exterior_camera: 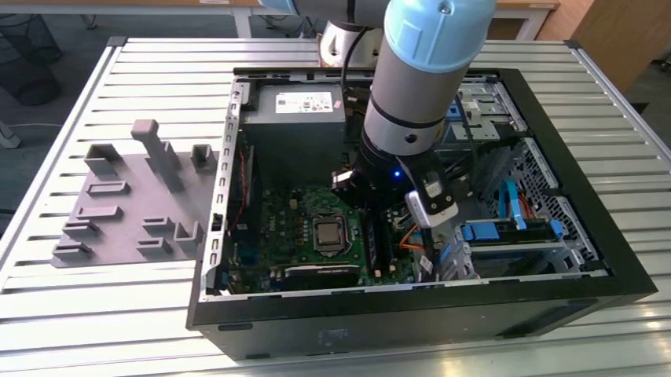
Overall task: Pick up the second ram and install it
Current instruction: 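Insert the second ram into the second slot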
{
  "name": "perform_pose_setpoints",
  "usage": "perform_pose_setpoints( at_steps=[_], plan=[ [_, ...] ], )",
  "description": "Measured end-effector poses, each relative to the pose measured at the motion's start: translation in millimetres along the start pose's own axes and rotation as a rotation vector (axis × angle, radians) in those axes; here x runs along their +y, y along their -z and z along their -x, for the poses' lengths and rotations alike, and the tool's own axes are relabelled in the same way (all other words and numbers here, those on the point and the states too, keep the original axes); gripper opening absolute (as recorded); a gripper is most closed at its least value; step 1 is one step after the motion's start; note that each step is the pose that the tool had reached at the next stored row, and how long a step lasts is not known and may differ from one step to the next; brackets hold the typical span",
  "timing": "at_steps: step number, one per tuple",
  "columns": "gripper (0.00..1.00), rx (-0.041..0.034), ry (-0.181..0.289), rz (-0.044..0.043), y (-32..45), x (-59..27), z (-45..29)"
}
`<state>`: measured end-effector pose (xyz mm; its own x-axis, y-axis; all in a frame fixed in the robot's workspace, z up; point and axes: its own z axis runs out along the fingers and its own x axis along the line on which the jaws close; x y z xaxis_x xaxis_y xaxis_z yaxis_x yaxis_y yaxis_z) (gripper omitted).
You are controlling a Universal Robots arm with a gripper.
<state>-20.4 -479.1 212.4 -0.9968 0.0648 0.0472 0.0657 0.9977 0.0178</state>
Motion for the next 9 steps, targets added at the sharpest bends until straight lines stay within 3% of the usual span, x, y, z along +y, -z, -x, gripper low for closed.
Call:
perform_pose_setpoints(
  at_steps=[9],
  plan=[
    [0.14, 0.0001, 0.003, -0.0027, 1.5, 0.1, 1.4]
  ],
)
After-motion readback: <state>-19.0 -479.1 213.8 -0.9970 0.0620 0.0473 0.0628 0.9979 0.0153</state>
